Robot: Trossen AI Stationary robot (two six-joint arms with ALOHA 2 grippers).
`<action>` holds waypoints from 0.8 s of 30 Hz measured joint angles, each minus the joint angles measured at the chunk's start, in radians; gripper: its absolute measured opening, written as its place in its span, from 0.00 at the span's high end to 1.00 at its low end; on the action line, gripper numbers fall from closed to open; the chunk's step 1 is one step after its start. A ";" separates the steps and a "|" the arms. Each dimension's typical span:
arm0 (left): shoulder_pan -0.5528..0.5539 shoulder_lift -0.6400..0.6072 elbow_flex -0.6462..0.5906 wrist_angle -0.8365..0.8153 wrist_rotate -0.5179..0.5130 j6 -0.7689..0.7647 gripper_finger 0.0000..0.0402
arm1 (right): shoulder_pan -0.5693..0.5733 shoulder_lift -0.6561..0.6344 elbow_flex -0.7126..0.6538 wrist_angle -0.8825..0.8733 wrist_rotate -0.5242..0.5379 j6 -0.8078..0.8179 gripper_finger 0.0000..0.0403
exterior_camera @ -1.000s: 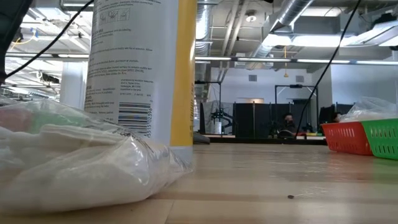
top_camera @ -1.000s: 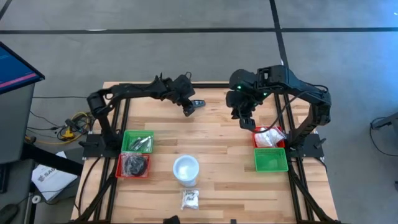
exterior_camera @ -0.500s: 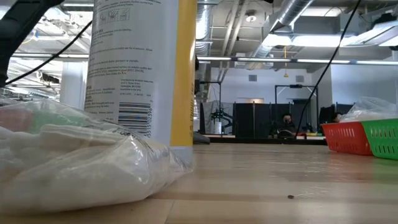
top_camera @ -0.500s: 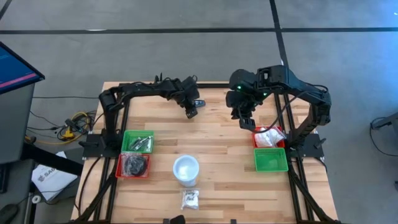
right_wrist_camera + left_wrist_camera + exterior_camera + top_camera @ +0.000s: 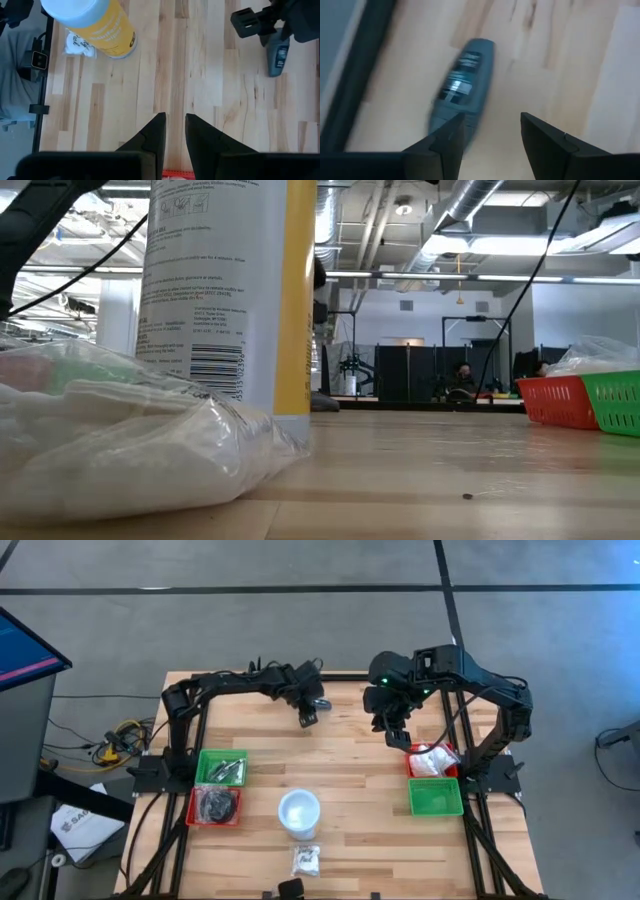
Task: Pick & Place Travel size toiletries
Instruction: Put the bottom gray deodorant into the right green bin
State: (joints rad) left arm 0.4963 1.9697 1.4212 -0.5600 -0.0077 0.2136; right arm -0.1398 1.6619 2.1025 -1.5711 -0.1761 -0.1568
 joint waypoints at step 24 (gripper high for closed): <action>0.033 0.068 0.016 -0.029 0.016 0.074 0.55 | 0.000 0.000 0.000 0.000 0.000 0.005 0.84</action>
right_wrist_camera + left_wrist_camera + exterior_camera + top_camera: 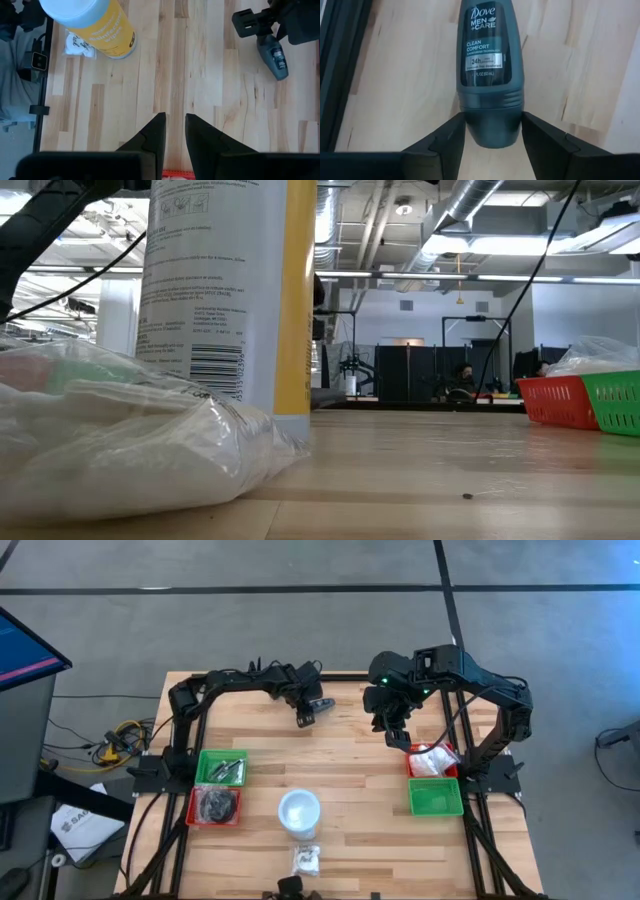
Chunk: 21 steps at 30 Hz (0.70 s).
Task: Pick & Place Travel size toiletries
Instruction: Put the bottom gray deodorant into the right green bin
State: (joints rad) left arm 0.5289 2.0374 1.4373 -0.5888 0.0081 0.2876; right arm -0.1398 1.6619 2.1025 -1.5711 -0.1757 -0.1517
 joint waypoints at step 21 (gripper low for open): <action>-0.051 -0.002 -0.008 -0.041 0.052 -0.038 0.56 | 0.000 0.000 0.000 0.000 0.000 0.016 0.84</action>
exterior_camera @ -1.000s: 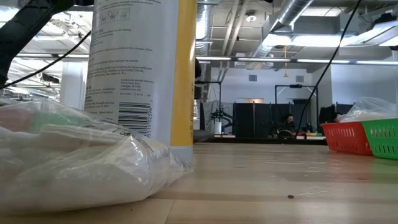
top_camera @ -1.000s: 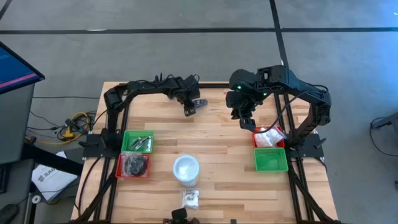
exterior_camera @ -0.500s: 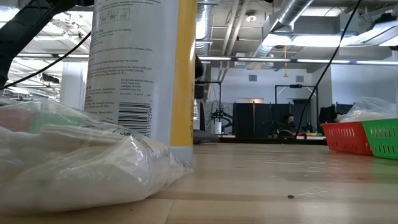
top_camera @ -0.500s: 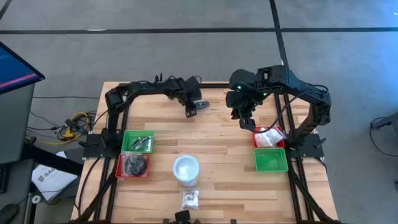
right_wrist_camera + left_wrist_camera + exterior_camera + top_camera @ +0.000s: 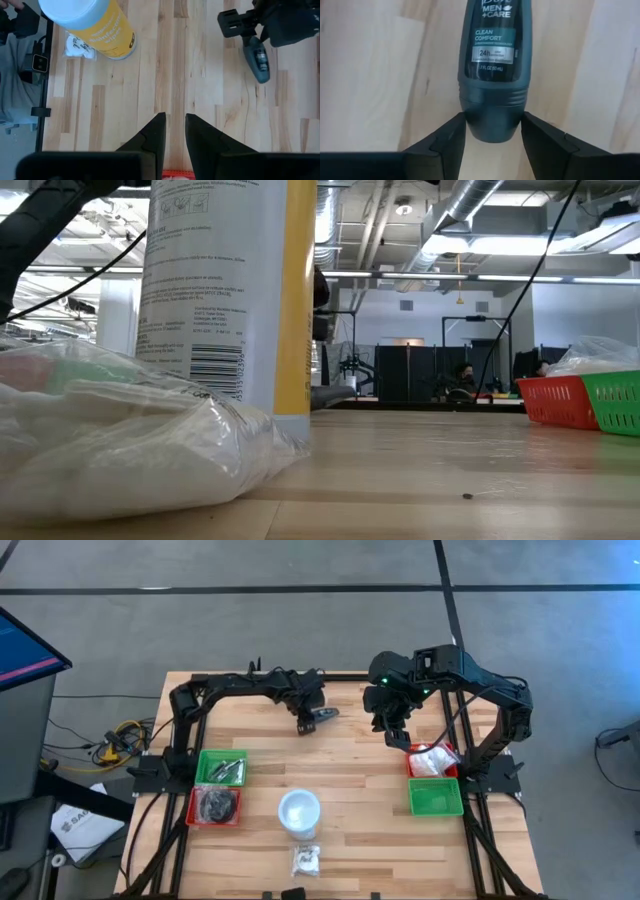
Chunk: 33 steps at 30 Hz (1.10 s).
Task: Pick & Place Travel size toiletries
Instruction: Put the bottom gray deodorant into the right green bin
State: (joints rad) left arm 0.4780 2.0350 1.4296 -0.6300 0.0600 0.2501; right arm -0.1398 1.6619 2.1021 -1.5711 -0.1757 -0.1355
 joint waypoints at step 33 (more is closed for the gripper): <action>-0.142 -0.006 -0.109 -0.036 0.001 0.059 0.60 | 0.002 0.000 0.000 0.000 -0.003 0.016 0.84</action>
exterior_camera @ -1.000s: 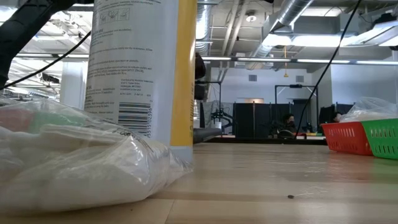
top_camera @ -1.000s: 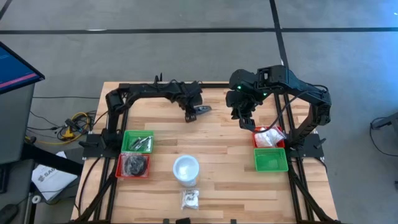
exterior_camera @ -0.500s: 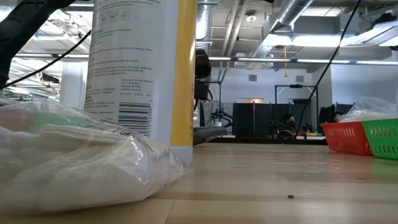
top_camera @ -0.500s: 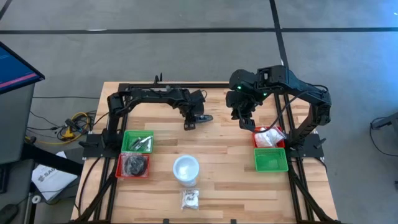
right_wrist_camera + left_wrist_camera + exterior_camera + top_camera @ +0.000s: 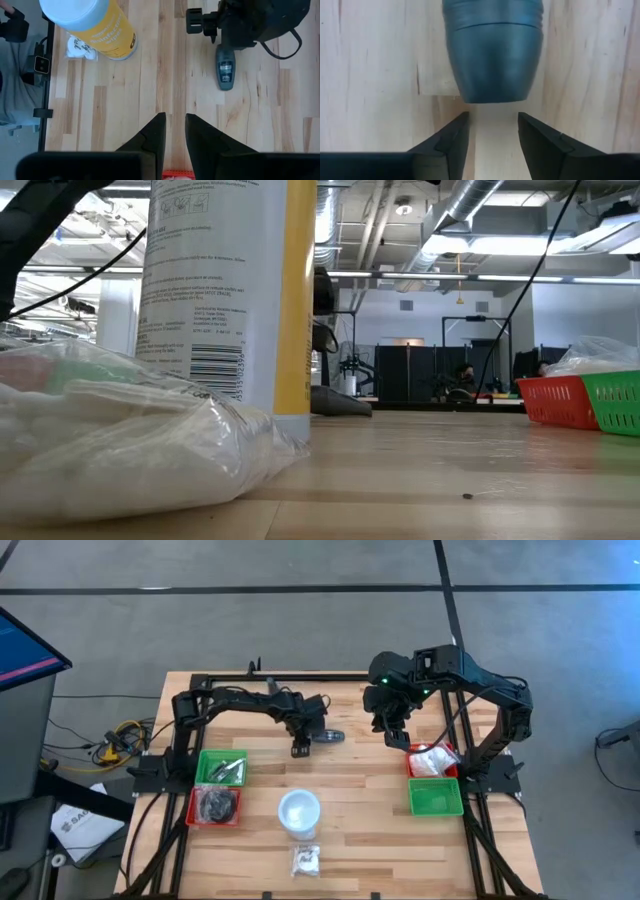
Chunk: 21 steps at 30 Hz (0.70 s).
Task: Pick & Place Travel size toiletries
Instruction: Put the bottom gray deodorant into the right green bin
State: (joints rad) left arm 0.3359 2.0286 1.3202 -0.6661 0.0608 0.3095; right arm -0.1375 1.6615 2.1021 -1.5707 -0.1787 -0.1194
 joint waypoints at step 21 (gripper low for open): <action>-0.016 -0.035 -0.006 0.126 -0.018 -0.056 0.36 | 0.000 0.000 0.000 0.000 -0.002 0.005 0.84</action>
State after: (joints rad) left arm 0.3198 1.9938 1.3145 -0.5399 0.0424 0.2537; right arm -0.1375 1.6615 2.1021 -1.5711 -0.1810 -0.1146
